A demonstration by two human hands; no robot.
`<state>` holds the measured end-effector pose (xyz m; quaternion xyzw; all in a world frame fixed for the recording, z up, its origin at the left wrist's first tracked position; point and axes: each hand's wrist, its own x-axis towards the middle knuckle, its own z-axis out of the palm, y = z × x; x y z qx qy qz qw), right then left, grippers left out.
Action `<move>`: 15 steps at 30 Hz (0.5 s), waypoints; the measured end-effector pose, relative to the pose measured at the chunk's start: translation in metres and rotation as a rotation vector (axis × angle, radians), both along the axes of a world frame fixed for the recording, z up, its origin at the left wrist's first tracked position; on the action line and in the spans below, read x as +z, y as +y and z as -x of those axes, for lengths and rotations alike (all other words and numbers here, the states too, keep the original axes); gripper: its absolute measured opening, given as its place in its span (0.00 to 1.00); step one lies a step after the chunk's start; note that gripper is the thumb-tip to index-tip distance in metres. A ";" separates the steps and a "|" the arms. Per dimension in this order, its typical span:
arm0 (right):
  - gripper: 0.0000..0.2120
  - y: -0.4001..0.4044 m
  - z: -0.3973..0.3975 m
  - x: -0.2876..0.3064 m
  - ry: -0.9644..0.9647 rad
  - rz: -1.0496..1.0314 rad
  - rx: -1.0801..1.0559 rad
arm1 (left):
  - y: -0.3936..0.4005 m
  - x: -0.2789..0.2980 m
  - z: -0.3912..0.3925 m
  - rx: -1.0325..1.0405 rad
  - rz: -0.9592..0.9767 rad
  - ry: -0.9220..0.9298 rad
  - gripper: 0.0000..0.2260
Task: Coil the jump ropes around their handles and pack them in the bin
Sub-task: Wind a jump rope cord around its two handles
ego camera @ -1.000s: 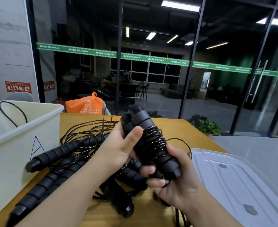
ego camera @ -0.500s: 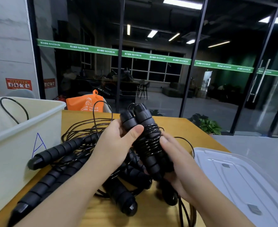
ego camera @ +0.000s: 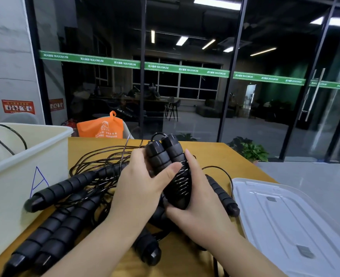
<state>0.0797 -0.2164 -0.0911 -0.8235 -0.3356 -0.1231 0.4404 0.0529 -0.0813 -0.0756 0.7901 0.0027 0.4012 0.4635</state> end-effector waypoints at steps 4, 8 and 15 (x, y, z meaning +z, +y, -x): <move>0.41 -0.004 -0.004 0.002 0.282 -0.308 0.168 | 0.007 -0.002 -0.003 -0.068 -0.106 -0.040 0.17; 0.36 -0.007 -0.008 0.004 0.651 -0.579 0.535 | 0.015 -0.003 -0.006 -0.114 -0.067 -0.065 0.28; 0.30 -0.009 -0.007 0.001 0.947 -0.738 0.834 | 0.015 0.004 -0.008 -0.222 0.059 0.008 0.35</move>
